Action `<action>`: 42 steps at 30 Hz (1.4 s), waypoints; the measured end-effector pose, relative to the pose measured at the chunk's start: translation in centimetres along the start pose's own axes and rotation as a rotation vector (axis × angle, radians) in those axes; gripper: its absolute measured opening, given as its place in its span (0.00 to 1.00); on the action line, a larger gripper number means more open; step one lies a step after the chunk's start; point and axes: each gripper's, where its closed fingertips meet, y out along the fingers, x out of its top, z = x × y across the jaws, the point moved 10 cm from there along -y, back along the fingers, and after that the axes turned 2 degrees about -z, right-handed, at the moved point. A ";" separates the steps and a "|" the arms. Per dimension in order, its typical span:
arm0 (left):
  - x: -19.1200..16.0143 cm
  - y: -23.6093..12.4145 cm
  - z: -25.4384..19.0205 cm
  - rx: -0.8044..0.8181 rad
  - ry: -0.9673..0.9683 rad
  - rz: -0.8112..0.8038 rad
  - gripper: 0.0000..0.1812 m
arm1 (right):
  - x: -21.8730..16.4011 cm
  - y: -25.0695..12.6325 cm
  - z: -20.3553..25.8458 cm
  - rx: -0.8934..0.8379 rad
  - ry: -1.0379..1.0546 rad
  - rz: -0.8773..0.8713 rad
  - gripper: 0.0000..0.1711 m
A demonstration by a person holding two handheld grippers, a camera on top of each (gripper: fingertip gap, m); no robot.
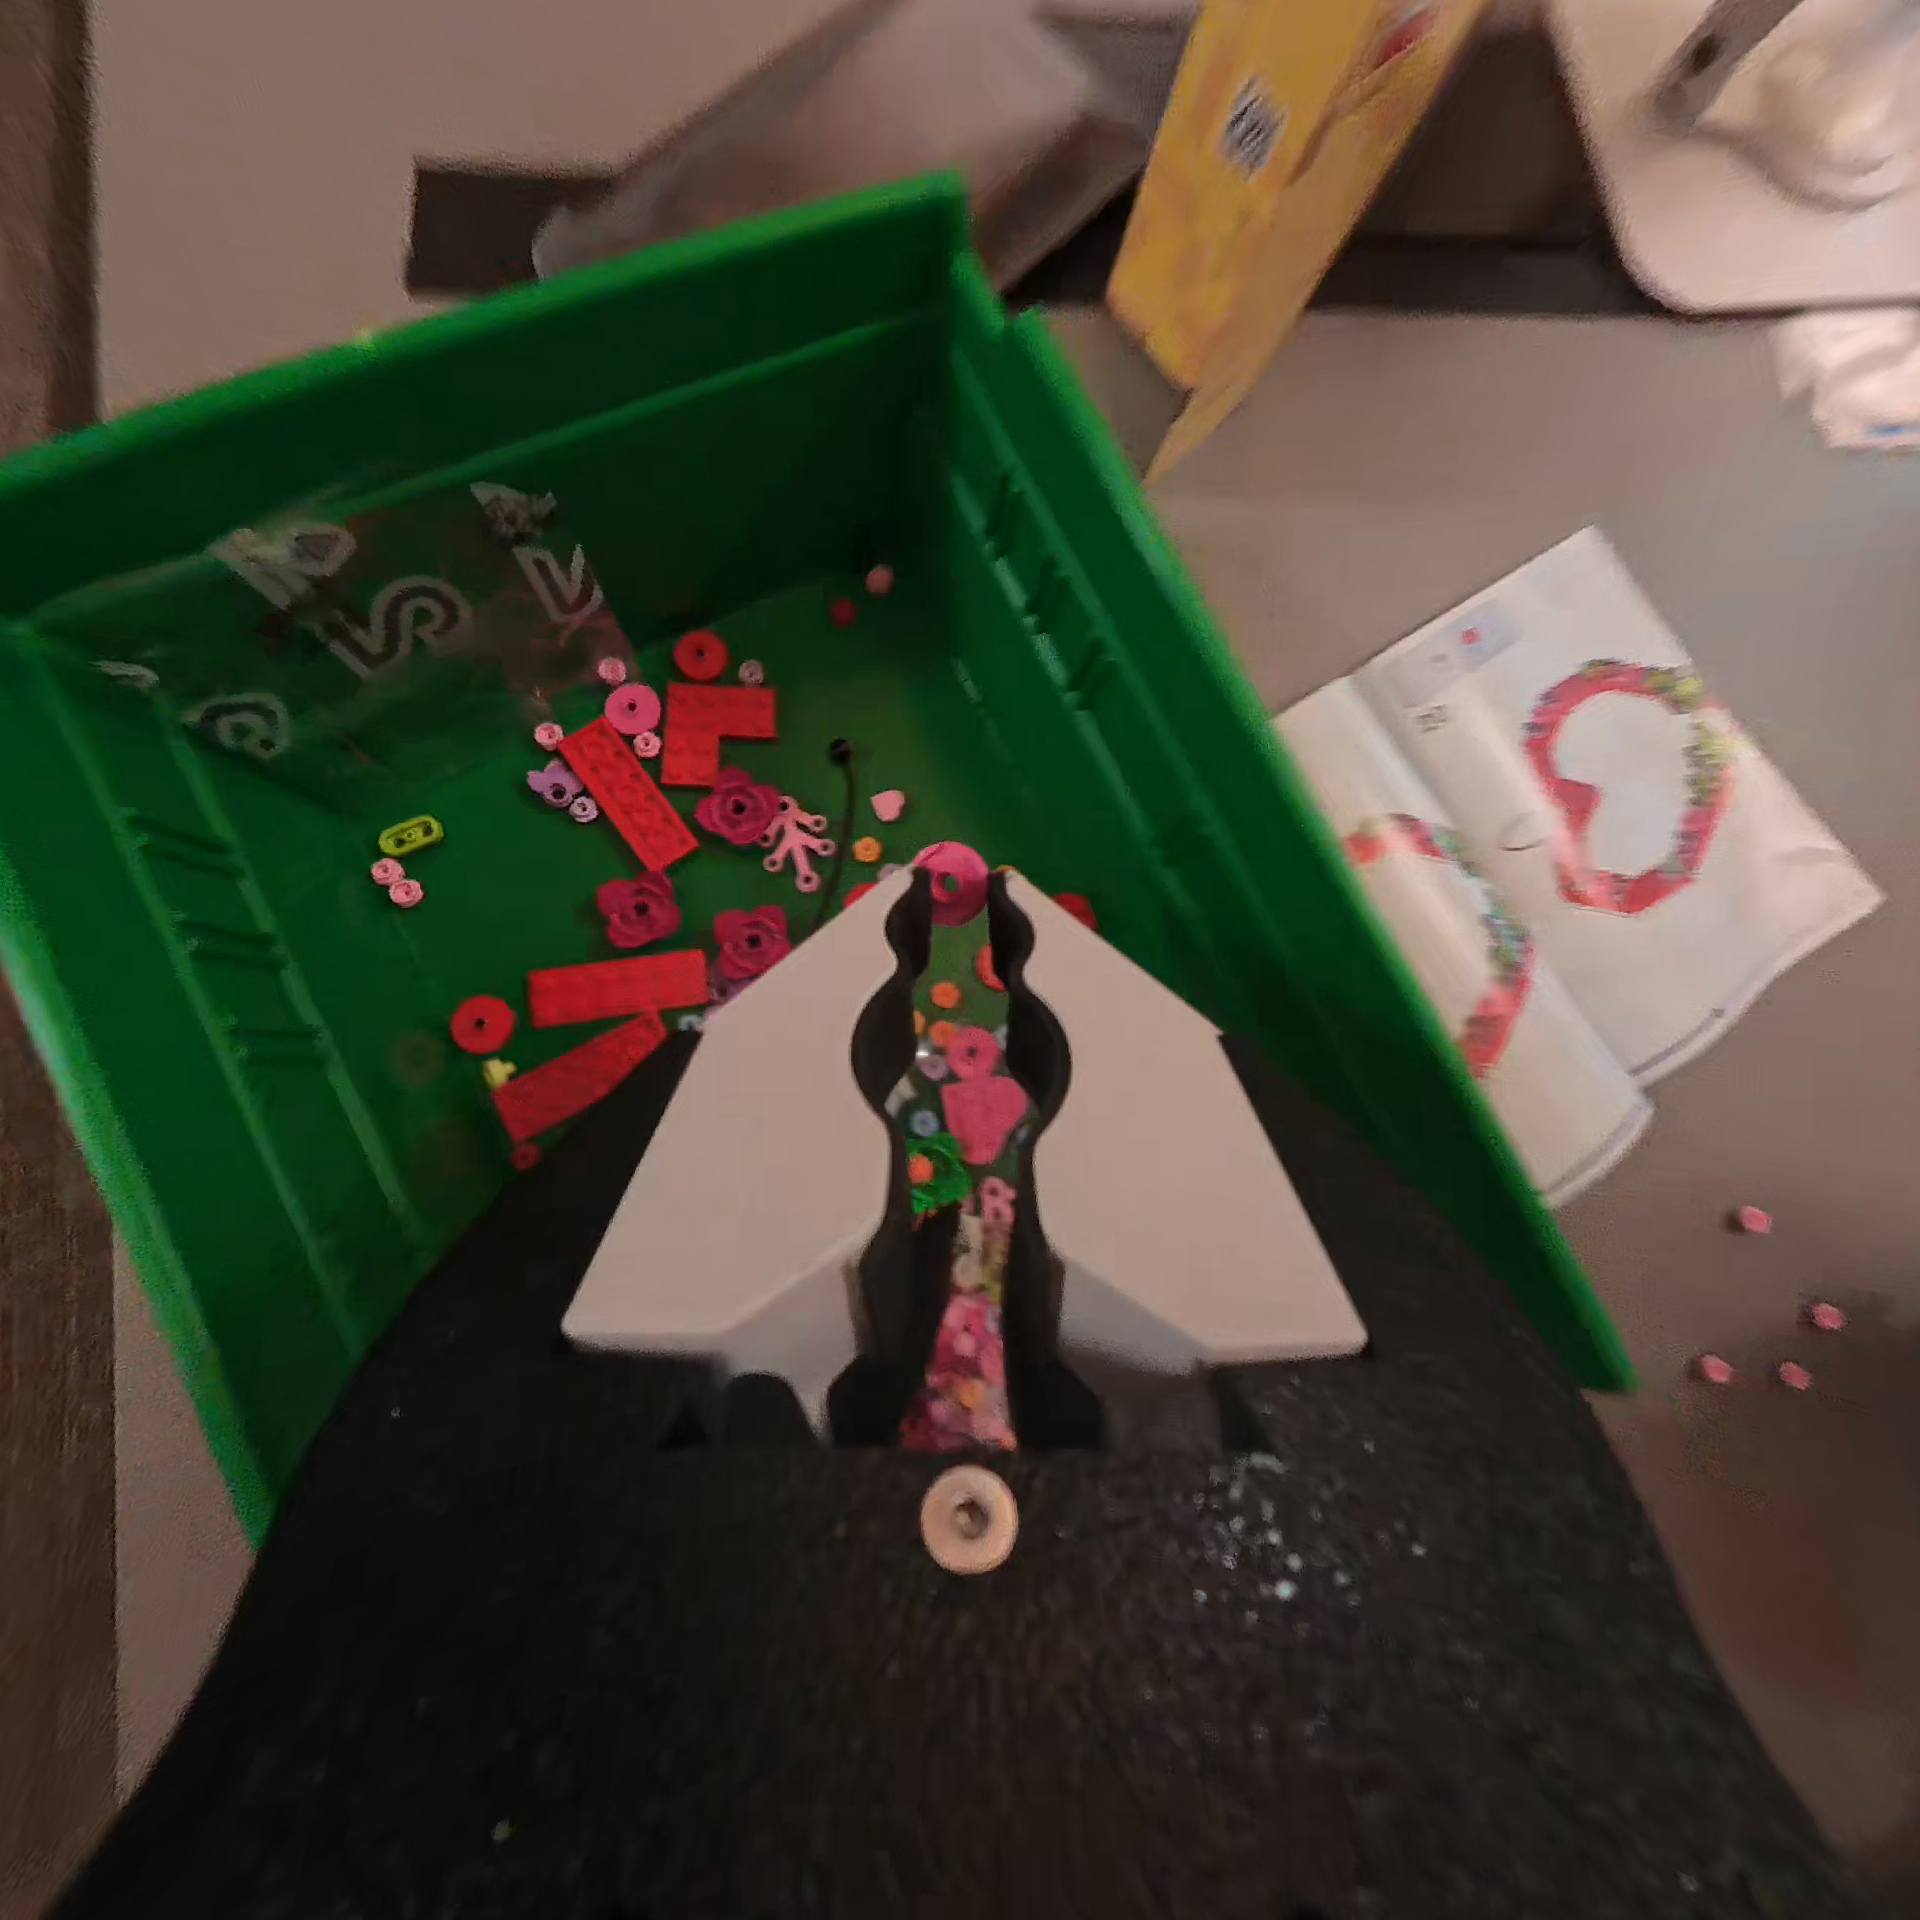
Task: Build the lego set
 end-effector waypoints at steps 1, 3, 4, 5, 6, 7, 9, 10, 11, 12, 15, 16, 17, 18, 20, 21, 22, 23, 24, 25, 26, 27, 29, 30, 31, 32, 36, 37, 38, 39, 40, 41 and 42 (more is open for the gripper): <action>-0.3 -1.4 -1.1 0.005 0.017 -0.051 0.05 | 0.0 0.0 0.0 0.000 -0.001 0.000 0.03; -1.2 -4.1 -3.6 0.011 0.063 -0.144 0.05 | 0.0 0.0 0.0 -0.001 -0.006 0.002 0.03; -1.7 -5.3 -5.1 -0.001 0.093 -0.196 0.05 | 0.0 0.0 0.0 -0.003 -0.009 0.004 0.03; -2.2 -6.3 -6.7 -0.011 0.129 -0.247 0.05 | 0.0 0.0 0.1 -0.005 -0.013 0.006 0.03; -2.9 -7.1 -8.3 -0.019 0.176 -0.287 0.05 | 0.0 0.0 0.1 -0.007 -0.016 0.007 0.03; -3.7 -7.6 -9.9 -0.027 0.220 -0.310 0.05 | 0.0 0.0 0.0 -0.012 -0.019 0.007 0.03; -5.7 -8.0 -13.1 -0.052 0.281 -0.321 0.05 | 0.1 -0.1 0.0 -0.025 -0.024 0.004 0.03; -6.9 -7.9 -14.5 -0.067 0.312 -0.306 0.05 | 0.1 -0.1 -0.1 -0.029 -0.026 0.000 0.03; -8.1 -7.7 -15.7 -0.068 0.333 -0.279 0.05 | 0.1 -0.2 -0.1 -0.035 -0.029 -0.003 0.03; -9.3 -7.4 -16.8 -0.076 0.343 -0.247 0.05 | 0.2 -0.2 -0.1 -0.039 -0.032 -0.008 0.03; -12.6 -6.2 -18.7 -0.195 0.287 -0.177 0.05 | 0.4 -0.3 0.1 -0.031 -0.059 -0.014 0.03; -13.3 -5.9 -19.1 -0.272 0.241 -0.179 0.05 | 0.4 -0.3 0.3 -0.021 -0.077 -0.015 0.03; -14.0 -5.8 -19.5 -0.360 0.189 -0.197 0.05 | 0.5 -0.3 0.5 -0.004 -0.097 -0.013 0.03; -14.5 -5.7 -19.7 -0.442 0.133 -0.213 0.05 | 0.5 -0.3 0.8 0.018 -0.121 -0.008 0.03; -15.3 -5.7 -19.7 -0.596 0.025 -0.253 0.05 | 0.5 -0.3 1.5 0.085 -0.180 0.009 0.04; -15.5 -5.9 -19.6 -0.670 -0.039 -0.281 0.05 | 0.5 -0.4 2.0 0.144 -0.203 0.017 0.07; -15.6 -6.1 -19.6 -0.749 -0.101 -0.309 0.04 | 0.5 -0.5 2.4 0.215 -0.219 0.021 0.09; -15.8 -6.2 -19.5 -0.825 -0.158 -0.328 0.04 | 0.6 -0.6 2.9 0.276 -0.239 0.016 0.12; -15.9 -6.3 -19.5 -0.889 -0.206 -0.329 0.05 | 0.7 -0.7 3.3 0.320 -0.275 0.014 0.14; -16.1 -6.4 -19.5 -0.943 -0.239 -0.326 0.05 | 0.6 -0.8 3.6 0.346 -0.319 0.022 0.15; -16.3 -6.4 -19.6 -0.983 -0.260 -0.314 0.05 | 0.6 -0.9 3.9 0.360 -0.362 0.029 0.16; -16.4 -6.3 -19.7 -1.009 -0.273 -0.300 0.05 | 0.5 -0.9 4.2 0.370 -0.396 0.032 0.16; -16.7 -6.3 -19.9 -1.066 -0.291 -0.275 0.05 | 0.4 -0.9 4.7 0.386 -0.437 0.047 0.16; -16.8 -6.3 -20.0 -1.091 -0.299 -0.269 0.05 | 0.4 -1.0 4.8 0.385 -0.440 0.053 0.16; -16.9 -6.3 -20.0 -1.108 -0.302 -0.268 0.05 | 0.4 -1.0 4.8 0.380 -0.421 0.060 0.12; -17.0 -6.2 -20.1 -1.113 -0.309 -0.264 0.04 | 0.5 -1.0 4.6 0.369 -0.396 0.062 0.10; -17.2 -5.9 -20.0 -1.123 -0.337 -0.242 0.05 | 0.5 -1.1 4.6 0.395 -0.362 0.059 0.10; -17.3 -5.7 -20.0 -1.091 -0.331 -0.226 0.04 | 0.6 -1.2 4.6 0.405 -0.355 0.055 0.12; -17.4 -5.6 -20.0 -1.083 -0.324 -0.217 0.04 | 0.5 -1.2 4.7 0.414 -0.352 0.063 0.11; -17.4 -5.6 -20.1 -1.108 -0.323 -0.222 0.04 | 0.4 -1.1 4.7 0.415 -0.360 0.076 0.08; -17.4 -5.5 -20.1 -1.103 -0.329 -0.221 0.04 | 0.4 -1.1 4.6 0.413 -0.361 0.091 0.08; -17.5 -5.3 -20.1 -1.091 -0.329 -0.218 0.04 | 0.4 -1.1 4.6 0.417 -0.346 0.122 0.08; -17.6 -5.1 -20.0 -1.084 -0.333 -0.216 0.04 | 0.4 -1.0 4.4 0.423 -0.323 0.147 0.08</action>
